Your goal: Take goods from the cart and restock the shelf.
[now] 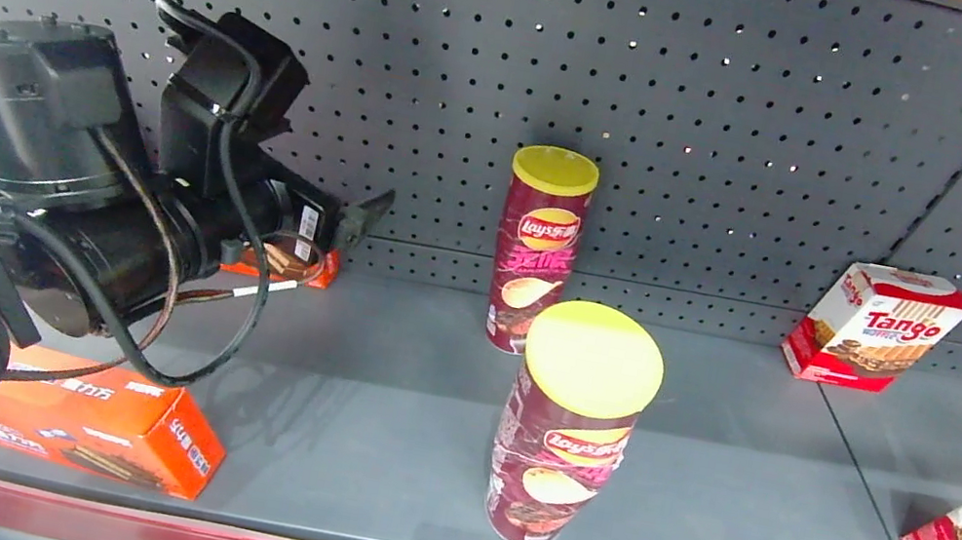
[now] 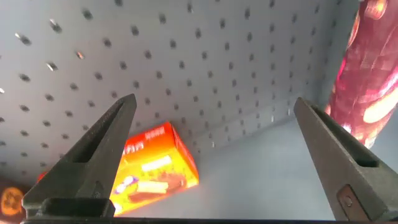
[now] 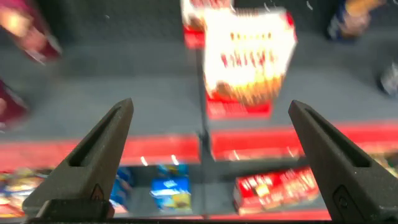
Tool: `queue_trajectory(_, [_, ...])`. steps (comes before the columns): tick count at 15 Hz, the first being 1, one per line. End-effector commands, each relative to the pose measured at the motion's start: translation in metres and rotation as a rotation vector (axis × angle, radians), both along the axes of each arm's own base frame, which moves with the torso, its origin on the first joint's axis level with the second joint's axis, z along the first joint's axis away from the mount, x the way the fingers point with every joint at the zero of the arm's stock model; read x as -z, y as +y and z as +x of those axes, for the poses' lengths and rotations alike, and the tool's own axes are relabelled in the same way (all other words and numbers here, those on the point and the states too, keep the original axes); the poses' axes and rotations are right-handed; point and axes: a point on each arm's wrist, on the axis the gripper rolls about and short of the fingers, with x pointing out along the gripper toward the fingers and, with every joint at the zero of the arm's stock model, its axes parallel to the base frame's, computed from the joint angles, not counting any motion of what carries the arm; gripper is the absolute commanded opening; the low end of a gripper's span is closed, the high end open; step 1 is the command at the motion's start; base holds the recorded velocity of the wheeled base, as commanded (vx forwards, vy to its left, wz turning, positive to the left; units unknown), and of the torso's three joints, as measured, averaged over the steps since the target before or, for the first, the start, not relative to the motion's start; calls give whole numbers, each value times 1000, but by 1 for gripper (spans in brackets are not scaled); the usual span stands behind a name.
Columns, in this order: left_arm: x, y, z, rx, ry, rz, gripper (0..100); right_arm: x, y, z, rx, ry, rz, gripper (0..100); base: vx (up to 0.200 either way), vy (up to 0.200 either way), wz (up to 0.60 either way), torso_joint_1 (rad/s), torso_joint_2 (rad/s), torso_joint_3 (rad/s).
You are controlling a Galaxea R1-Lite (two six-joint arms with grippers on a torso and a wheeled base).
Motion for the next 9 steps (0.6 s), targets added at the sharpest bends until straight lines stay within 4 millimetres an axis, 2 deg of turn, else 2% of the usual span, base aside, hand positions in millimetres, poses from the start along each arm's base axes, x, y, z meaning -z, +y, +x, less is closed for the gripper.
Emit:
queue_trajectory(1, [4, -2, 2, 3, 9, 6, 100, -68, 6, 64, -178, 151, -69, 100, 0, 0, 0, 0, 0, 0])
queue_trajectory(3, [5, -3, 2, 8, 9, 9, 100, -76, 19, 102, -331, 233, -164, 100, 0, 0, 0, 0, 0, 0])
queue_trajectory(4, [5, -7, 1, 17, 8, 7, 100, -74, 32, 125, -420, 286, -195, 100, 0, 0, 0, 0, 0, 0])
queue_trajectory(5, [6, -7, 2, 17, 11, 9, 100, -69, 42, 140, -464, 305, -203, 100, 0, 0, 0, 0, 0, 0])
queue_trajectory(8, [8, -6, 0, -1, 6, 0, 100, -55, 67, 170, -533, 332, -226, 100, 0, 0, 0, 0, 0, 0])
queue_trajectory(9, [13, -5, -2, -1, 21, 7, 100, -51, 74, 173, -533, 347, -239, 100, 0, 0, 0, 0, 0, 0])
